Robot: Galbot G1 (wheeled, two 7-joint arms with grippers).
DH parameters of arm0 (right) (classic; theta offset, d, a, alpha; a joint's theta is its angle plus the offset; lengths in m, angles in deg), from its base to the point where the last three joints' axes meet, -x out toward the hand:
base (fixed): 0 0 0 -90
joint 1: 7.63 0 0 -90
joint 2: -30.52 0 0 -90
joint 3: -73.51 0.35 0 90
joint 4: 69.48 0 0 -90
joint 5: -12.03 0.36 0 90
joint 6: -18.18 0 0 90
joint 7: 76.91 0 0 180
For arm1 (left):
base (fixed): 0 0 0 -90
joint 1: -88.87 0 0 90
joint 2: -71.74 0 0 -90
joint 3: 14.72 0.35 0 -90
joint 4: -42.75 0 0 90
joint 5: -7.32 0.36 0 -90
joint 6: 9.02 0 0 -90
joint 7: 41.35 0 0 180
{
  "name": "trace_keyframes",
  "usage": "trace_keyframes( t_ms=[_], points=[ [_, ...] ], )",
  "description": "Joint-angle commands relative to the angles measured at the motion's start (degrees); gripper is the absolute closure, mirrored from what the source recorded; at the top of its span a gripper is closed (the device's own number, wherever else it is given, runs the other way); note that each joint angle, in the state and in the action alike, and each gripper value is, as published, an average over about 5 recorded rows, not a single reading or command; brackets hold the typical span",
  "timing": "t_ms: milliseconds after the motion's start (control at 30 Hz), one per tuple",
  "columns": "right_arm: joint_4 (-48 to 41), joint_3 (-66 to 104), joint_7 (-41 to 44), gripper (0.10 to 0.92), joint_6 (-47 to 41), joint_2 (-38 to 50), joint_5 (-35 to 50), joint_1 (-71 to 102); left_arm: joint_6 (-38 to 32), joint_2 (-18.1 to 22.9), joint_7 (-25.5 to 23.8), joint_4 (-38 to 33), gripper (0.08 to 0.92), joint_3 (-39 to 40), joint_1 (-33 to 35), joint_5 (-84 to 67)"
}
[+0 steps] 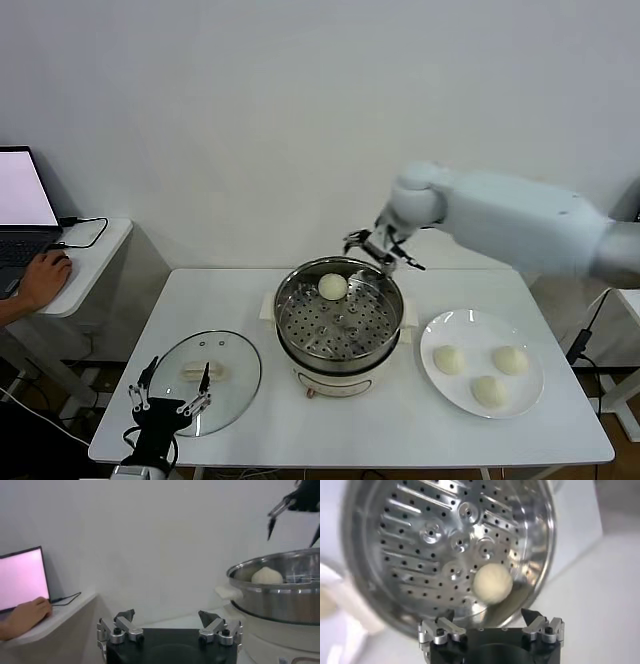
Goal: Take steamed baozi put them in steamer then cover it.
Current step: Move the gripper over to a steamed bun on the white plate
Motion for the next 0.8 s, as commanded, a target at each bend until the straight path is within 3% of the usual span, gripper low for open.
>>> trace_keyframes(
  t_ms=[33, 333, 800],
  points=[
    [13.6, -0.7, 2.0, 0.202, -15.5, 17.7, 7.0, -3.8, 0.1, -0.3, 0.0, -0.1, 0.177, 0.5, -0.5, 0.0],
    [16.4, -1.8, 0.4, 0.202, -16.6, 26.0, 2.6, 1.7, 0.1, -0.8, -0.1, 0.2, 0.177, 0.8, -0.9, 0.0],
    [5.2, 15.7, -0.9, 0.203, -13.3, 20.3, -6.0, 28.4, 0.1, -0.5, -0.1, 0.1, 0.177, 0.2, -0.2, 0.1]
  ],
)
